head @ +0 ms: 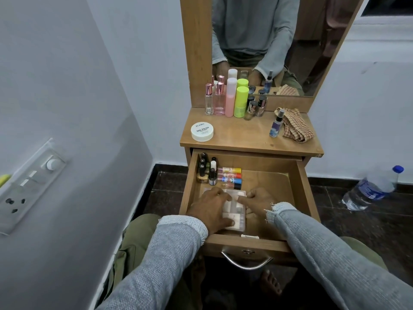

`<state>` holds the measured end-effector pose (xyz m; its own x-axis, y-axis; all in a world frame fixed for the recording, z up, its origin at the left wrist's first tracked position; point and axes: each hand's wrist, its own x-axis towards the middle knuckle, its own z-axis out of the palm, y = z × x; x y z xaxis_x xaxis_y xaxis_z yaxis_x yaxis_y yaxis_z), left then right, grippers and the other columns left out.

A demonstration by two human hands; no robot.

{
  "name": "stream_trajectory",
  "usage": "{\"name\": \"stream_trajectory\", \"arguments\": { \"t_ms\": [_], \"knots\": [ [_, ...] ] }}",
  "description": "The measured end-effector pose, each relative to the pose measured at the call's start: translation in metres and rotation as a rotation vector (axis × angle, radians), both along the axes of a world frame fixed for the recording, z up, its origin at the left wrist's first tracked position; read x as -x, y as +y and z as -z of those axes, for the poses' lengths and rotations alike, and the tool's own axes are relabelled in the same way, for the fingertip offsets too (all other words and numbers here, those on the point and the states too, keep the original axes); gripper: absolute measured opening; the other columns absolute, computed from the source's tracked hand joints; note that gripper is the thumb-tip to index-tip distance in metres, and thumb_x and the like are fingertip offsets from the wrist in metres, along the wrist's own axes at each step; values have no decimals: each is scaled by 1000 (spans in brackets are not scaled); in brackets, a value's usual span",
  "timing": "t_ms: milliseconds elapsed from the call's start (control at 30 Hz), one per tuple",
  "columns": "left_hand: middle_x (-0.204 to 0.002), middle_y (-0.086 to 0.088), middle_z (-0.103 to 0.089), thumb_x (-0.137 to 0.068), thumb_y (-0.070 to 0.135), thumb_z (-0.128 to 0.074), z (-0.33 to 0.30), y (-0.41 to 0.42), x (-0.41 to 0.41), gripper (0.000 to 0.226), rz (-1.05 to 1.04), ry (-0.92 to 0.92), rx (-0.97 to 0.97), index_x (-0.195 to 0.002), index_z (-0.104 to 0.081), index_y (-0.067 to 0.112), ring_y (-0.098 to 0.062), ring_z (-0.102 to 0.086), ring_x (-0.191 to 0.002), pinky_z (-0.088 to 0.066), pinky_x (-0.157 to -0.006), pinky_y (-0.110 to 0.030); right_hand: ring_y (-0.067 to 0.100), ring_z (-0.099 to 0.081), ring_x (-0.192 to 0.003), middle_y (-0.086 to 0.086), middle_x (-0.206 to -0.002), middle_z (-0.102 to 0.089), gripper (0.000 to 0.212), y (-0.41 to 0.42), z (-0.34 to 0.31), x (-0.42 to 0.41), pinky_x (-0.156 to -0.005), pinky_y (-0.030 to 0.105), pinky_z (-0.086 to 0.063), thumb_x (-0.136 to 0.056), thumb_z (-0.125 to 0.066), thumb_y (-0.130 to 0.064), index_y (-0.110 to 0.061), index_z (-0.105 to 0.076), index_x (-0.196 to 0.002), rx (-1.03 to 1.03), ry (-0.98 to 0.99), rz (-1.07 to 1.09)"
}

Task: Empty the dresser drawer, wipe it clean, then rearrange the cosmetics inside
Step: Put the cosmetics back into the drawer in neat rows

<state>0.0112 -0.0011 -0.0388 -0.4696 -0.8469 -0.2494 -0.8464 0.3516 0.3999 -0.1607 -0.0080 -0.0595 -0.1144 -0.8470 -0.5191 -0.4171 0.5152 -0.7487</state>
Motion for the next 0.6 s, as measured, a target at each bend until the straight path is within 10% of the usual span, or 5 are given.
{"name": "stream_trajectory", "arguments": {
  "t_ms": [600],
  "knots": [
    [-160, -6, -6, -80, 25, -75, 18, -6, -1, 86, -46, -220, -39, -149, -23, 24, -29, -11, -146, -29, -115, -50, 23, -71, -74, 5, -79, -73, 10, -1, 2, -20, -73, 42, -60, -81, -74, -17, -12, -72, -73, 109, 158, -49]
  ]
}}
